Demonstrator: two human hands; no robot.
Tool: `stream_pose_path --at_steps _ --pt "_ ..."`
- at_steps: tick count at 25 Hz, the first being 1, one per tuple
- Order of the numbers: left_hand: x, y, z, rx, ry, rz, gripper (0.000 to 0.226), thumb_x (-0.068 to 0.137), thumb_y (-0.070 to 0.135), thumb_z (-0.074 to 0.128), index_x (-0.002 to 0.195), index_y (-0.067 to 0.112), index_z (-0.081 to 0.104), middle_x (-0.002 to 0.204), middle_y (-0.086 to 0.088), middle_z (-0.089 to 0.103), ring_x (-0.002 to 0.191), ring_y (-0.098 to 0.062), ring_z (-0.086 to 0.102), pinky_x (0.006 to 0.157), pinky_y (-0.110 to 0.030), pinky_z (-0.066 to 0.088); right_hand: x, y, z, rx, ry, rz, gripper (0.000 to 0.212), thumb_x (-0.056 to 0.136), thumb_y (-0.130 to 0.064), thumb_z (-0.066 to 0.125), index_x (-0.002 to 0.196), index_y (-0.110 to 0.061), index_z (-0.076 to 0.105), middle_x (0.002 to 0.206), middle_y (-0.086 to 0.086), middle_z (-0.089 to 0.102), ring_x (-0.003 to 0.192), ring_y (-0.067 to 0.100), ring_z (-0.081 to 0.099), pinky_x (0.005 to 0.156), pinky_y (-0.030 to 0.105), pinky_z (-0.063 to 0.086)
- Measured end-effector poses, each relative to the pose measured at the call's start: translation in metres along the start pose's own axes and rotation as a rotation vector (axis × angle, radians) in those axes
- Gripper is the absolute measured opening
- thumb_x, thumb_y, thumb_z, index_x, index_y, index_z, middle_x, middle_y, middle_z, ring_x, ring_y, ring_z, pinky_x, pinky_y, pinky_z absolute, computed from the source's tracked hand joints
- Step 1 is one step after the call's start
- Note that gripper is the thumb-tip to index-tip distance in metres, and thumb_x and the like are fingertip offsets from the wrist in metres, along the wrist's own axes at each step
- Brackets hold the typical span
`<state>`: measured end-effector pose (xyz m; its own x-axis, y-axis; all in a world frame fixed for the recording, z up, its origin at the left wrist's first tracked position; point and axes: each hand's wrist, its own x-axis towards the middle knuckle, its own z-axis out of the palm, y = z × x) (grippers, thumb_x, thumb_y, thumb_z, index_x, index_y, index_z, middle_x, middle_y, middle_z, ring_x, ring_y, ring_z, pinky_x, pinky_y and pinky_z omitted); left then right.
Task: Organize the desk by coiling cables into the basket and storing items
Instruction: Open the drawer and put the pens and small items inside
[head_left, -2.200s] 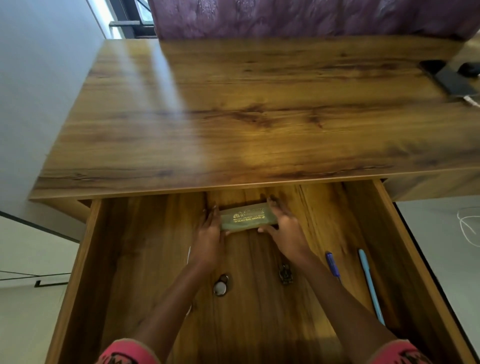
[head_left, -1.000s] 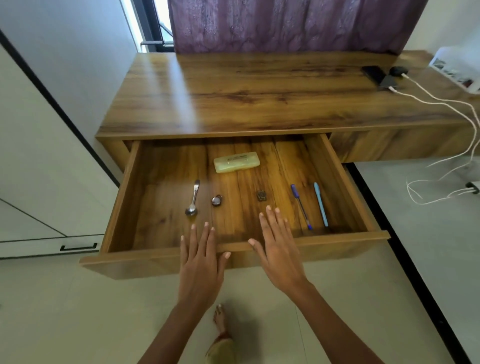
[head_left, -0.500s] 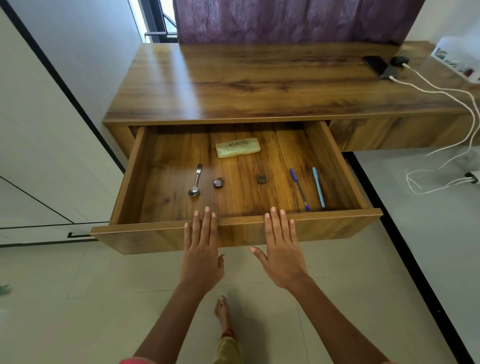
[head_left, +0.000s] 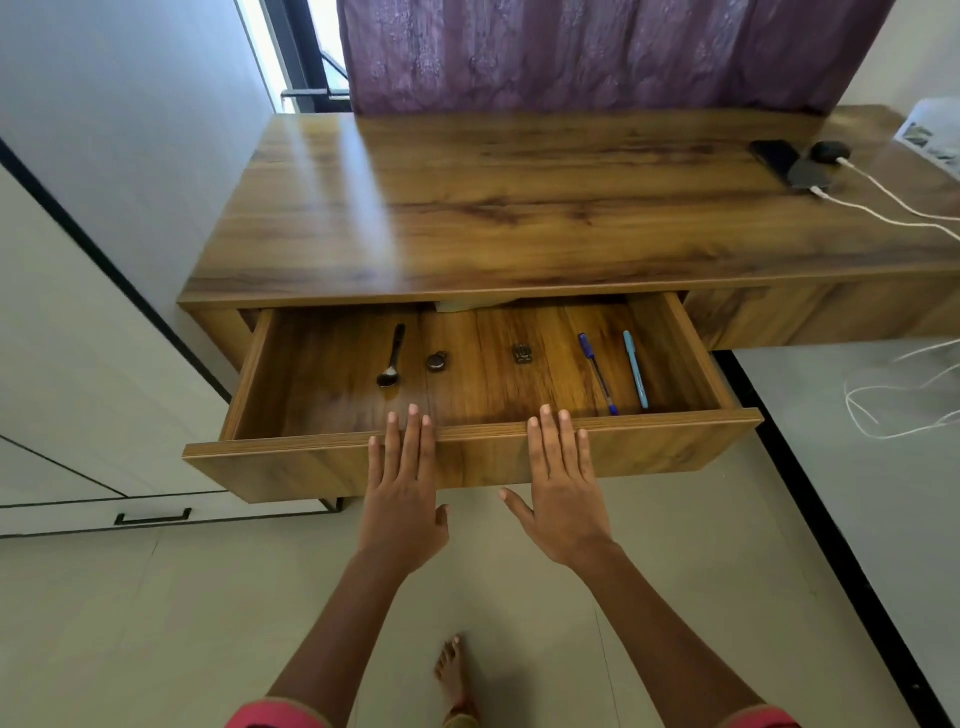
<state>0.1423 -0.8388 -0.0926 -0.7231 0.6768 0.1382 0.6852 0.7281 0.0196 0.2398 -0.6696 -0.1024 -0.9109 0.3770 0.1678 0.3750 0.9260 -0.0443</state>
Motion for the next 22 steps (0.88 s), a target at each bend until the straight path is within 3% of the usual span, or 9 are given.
stream_pose_path --at_steps 5,9,12,18,20,22 --pt "0.058 -0.013 0.01 0.014 0.013 -0.001 0.123 0.058 0.049 0.077 0.146 0.002 0.006 0.154 -0.019 0.004 0.143 -0.036 -0.003 0.114 -0.048 -0.001 0.06 0.009 0.014 -0.015 0.024 -0.001 0.102 0.079 -0.068 0.042 0.147 -0.011 -0.007 0.154 0.01 0.007 0.144 0.024 -0.014 0.115 0.039 -0.005" --pt "0.103 -0.027 0.02 0.024 0.051 0.022 0.116 0.062 0.049 0.076 0.145 0.0 0.012 0.154 -0.019 0.005 0.142 -0.038 0.0 0.113 -0.048 0.001 0.106 0.012 0.023 -0.021 0.037 0.0 0.115 0.07 -0.069 0.057 0.147 -0.012 -0.009 0.154 0.01 0.009 0.143 0.026 -0.009 0.115 0.039 -0.005" --pt "0.133 -0.037 0.028 0.04 0.109 0.043 0.114 0.063 0.045 0.076 0.145 0.001 0.011 0.154 -0.02 0.006 0.142 -0.039 0.0 0.113 -0.05 0.003 0.137 0.017 0.031 -0.048 0.069 0.014 0.119 0.068 -0.068 0.06 0.146 -0.012 -0.01 0.154 0.011 0.007 0.143 0.024 -0.017 0.115 0.039 -0.007" --pt "0.169 -0.052 0.044 0.146 0.158 0.058 0.119 0.063 0.043 0.077 0.146 0.004 0.001 0.153 -0.012 -0.004 0.143 -0.035 -0.011 0.113 -0.056 0.0 0.175 0.023 0.051 -0.065 0.14 -0.014 0.125 0.065 -0.069 0.062 0.145 -0.01 -0.013 0.151 0.014 0.011 0.143 0.032 0.002 0.115 0.042 -0.004" --pt "0.182 -0.054 0.049 0.179 0.167 0.034 0.117 0.061 0.041 0.079 0.144 0.004 0.005 0.153 -0.013 0.004 0.142 -0.034 -0.016 0.112 -0.056 -0.003 0.189 0.025 0.056 -0.075 0.156 -0.005 0.124 0.065 -0.069 0.062 0.146 -0.008 -0.009 0.15 0.015 0.013 0.143 0.032 -0.002 0.115 0.042 -0.005" --pt "0.191 -0.057 0.055 0.205 0.183 0.016 0.116 0.059 0.04 0.082 0.143 0.004 0.01 0.151 -0.016 0.021 0.141 -0.034 -0.018 0.112 -0.056 -0.007 0.198 0.026 0.06 -0.107 0.163 0.0 0.119 0.064 -0.07 0.062 0.147 -0.005 0.006 0.147 0.015 0.017 0.14 0.034 0.007 0.115 0.042 -0.007"
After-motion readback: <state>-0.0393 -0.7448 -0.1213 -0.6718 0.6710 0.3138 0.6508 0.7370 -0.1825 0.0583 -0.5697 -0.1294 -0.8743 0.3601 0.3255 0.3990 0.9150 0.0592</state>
